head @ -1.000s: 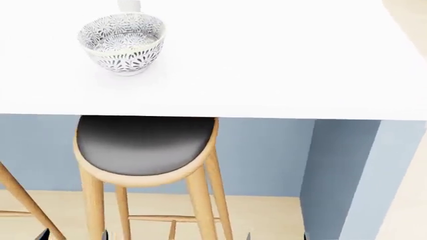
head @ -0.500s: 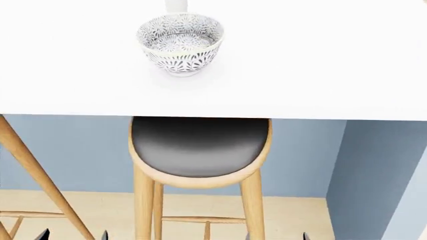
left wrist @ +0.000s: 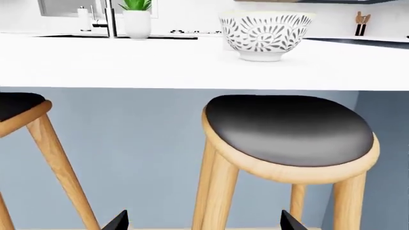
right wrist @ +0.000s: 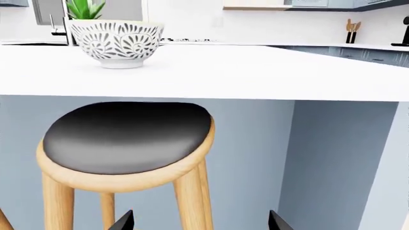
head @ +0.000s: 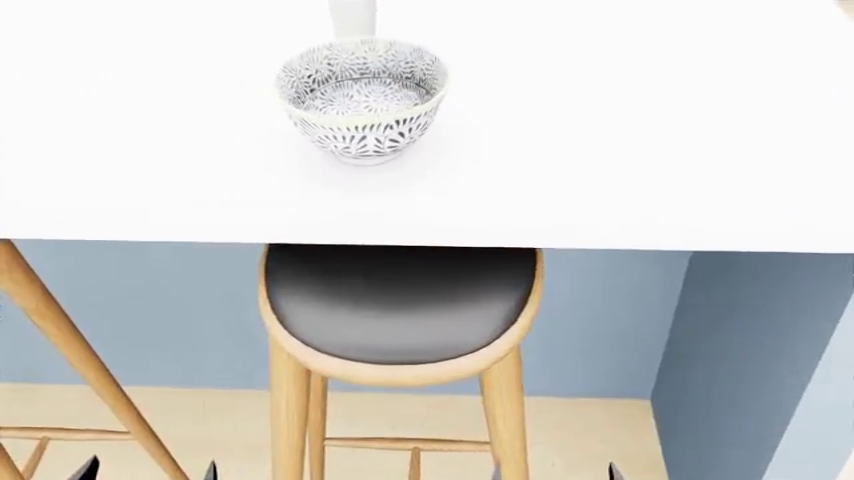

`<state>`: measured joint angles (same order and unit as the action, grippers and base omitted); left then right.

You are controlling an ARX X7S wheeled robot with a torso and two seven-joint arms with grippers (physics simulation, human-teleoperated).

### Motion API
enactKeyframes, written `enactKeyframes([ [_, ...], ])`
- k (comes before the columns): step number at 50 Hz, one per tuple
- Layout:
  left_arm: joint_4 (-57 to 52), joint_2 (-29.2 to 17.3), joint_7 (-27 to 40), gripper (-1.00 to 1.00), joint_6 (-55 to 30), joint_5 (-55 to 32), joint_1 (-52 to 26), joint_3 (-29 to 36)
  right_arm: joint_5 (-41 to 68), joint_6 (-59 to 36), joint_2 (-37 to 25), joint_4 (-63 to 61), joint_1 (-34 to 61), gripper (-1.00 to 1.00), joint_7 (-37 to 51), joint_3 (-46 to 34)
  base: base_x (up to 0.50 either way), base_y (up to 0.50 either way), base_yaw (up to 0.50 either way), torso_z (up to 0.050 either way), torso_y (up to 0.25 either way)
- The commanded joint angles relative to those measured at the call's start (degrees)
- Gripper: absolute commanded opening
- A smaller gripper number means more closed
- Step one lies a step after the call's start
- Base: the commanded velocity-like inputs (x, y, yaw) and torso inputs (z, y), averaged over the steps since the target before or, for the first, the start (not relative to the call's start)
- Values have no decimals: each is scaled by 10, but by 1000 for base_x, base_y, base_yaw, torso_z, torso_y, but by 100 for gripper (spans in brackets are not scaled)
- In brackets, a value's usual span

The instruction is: Place the cup inside the bowl on the dining table and move the bowl to any counter.

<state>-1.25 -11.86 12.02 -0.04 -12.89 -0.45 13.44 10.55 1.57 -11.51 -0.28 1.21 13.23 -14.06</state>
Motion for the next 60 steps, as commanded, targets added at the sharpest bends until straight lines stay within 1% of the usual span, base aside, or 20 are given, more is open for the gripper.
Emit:
enactKeyframes([
  [1, -4, -5, 0, 100, 11, 3, 3, 6, 0, 0, -3, -4, -1, 100, 3, -4, 0, 0, 0, 50, 0],
  [30, -4, -9, 6, 100, 18, -2, 1, 12, 3, -1, -9, -1, 3, 100, 8, -15, 0, 0, 0, 50, 0],
  [33, -7, -10, 2, 100, 25, -12, 5, 10, 3, 0, -10, -1, 3, 100, 9, -15, 0, 0, 0, 0, 0],
  [39, -9, -11, 9, 100, 11, -12, 3, 12, 4, 1, -11, -2, 2, 100, 10, -17, 0, 0, 0, 0, 0],
  [42, -11, -10, 5, 100, 23, -22, 3, 7, 7, 1, -10, -1, 3, 100, 10, -17, 0, 0, 0, 0, 0],
  [44, -24, -7, 8, 100, 15, -35, 5, 4, 0, -18, -13, -22, 4, 100, 25, -15, 0, 0, 0, 0, 0],
  [47, -58, -12, 24, 100, -40, -45, -5, 5, 2, -51, -21, -73, 6, 100, 34, -13, 0, 0, 0, 0, 0],
  [48, -93, -21, 29, 100, -84, -77, -14, -8, 8, -79, -27, -107, 11, 100, 41, -6, 0, 0, 0, 0, 0],
  [49, -106, -29, 35, 100, -101, -69, -23, -4, 11, -90, -30, -121, 15, 100, 46, 0, 0, 0, 0, 0, 0],
  [50, -123, -35, 38, 100, -122, -80, -31, -9, 18, -107, -36, -140, 20, 100, 47, 5, 0, 0, 0, 0, 0],
  [51, -128, -37, 39, 100, -127, -81, -33, -9, 24, -121, -40, -157, 23, 100, 49, 10, 0, 0, 0, 0, 0],
  [52, -146, -41, 40, 100, -154, -105, -40, -17, 29, -137, -45, -172, 28, 100, 51, 14, 0, 0, 0, 0, 0],
  [54, -193, -54, 51, 100, -208, -139, -49, -27, 82, -191, -52, -212, 47, 100, 46, 38, 0, 0, 0, 0, 0],
  [56, -226, -64, 67, 100, -252, -162, -65, -38, 81, -230, -67, -244, 69, 100, 50, 34, 0, 0, 0, 0, 0],
  [58, -257, -82, 83, 100, -313, -186, -98, -41, 113, -282, -79, -278, 104, 100, 53, 52, 0, 0, 0, 0, 0],
  [59, -263, -84, 87, 100, -326, -196, -107, -47, 119, -294, -82, -286, 116, 100, 55, 57, 0, 0, 0, 0, 0],
  [60, -269, -86, 90, 100, -345, -216, -122, -58, 130, -329, -88, -293, 139, 100, 65, 66, 0, 0, 0, 0, 0],
])
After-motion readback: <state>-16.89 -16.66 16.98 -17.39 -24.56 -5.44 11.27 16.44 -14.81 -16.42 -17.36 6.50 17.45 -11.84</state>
